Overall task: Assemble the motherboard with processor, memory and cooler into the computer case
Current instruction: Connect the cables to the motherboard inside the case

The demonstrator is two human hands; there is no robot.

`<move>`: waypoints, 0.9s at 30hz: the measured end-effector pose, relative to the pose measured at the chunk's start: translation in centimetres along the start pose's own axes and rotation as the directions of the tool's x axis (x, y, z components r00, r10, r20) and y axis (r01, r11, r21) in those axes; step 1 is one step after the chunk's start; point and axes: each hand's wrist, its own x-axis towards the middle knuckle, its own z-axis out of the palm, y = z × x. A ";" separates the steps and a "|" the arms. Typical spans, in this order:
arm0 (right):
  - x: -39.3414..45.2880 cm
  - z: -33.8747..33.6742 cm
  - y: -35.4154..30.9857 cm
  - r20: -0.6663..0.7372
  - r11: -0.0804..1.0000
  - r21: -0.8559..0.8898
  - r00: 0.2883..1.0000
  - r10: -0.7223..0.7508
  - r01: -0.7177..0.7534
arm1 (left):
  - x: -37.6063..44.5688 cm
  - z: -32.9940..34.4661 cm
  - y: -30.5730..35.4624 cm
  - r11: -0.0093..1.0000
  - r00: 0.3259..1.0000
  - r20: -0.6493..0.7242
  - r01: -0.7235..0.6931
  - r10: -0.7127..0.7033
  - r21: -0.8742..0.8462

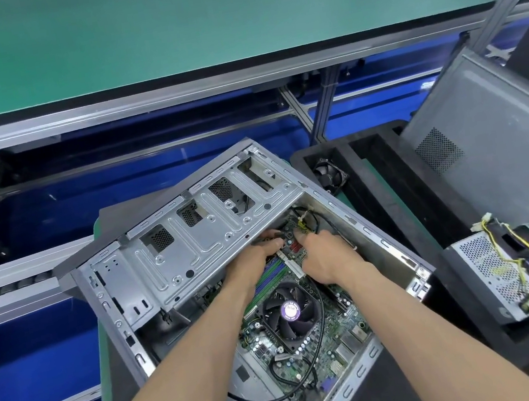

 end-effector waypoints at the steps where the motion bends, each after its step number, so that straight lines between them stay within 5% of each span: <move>1: 0.0 0.0 0.0 0.000 1.000 0.002 1.000 0.001 -0.001 | 0.1 0.0 0.0 1.000 1.000 0.001 -0.001 0.001 -0.005; 18: -0.3 -0.1 -0.1 -0.175 0.984 0.057 0.972 -0.159 0.171 | -0.1 0.3 0.3 0.990 0.990 0.027 -0.139 0.139 -0.001; 27: -0.2 0.2 0.0 -0.164 0.983 0.020 0.971 -0.176 0.182 | -1.0 1.1 1.0 0.952 0.975 0.017 -0.218 0.220 0.213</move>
